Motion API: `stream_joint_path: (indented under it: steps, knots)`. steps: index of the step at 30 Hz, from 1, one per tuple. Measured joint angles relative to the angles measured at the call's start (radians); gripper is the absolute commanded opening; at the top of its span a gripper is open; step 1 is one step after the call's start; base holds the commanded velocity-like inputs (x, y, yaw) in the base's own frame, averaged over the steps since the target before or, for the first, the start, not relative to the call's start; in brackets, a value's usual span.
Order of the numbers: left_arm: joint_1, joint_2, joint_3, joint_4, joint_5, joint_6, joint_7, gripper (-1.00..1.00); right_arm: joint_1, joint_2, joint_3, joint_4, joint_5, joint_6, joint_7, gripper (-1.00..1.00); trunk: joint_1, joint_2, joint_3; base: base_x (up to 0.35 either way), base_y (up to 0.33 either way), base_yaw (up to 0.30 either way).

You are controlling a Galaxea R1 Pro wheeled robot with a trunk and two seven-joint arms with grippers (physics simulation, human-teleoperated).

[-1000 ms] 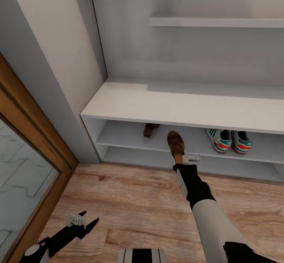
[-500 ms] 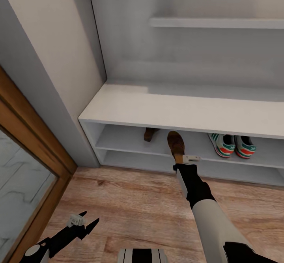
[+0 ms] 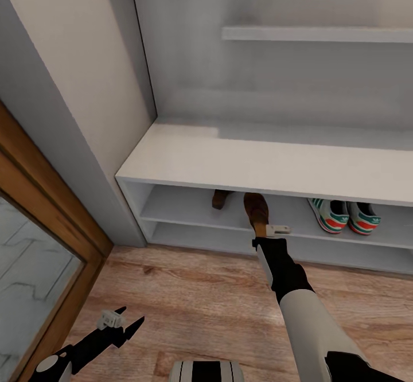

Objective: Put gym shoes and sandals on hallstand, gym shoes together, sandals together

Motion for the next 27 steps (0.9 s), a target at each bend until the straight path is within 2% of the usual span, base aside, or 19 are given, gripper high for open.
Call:
stream_joint_path:
  steps: [9,16,27]
  knots:
    - [0.0,0.0,0.0,0.0,0.0,0.001,0.001,1.0,0.0,0.0,0.0,0.008,0.003,0.001,-0.009,-1.0,0.0,0.0,0.0,0.0,0.0,0.0]
    - [0.0,0.0,0.001,-0.002,0.0,0.002,0.001,1.0,0.0,0.0,0.0,0.009,0.001,0.001,-0.118,-1.0,0.0,0.0,0.0,0.0,0.0,0.0]
    - [0.0,-0.001,0.0,-0.003,-0.001,-0.002,-0.001,1.0,0.0,0.0,0.0,0.008,-0.004,0.0,-0.148,-1.0,0.0,0.0,0.0,0.0,0.0,0.0]
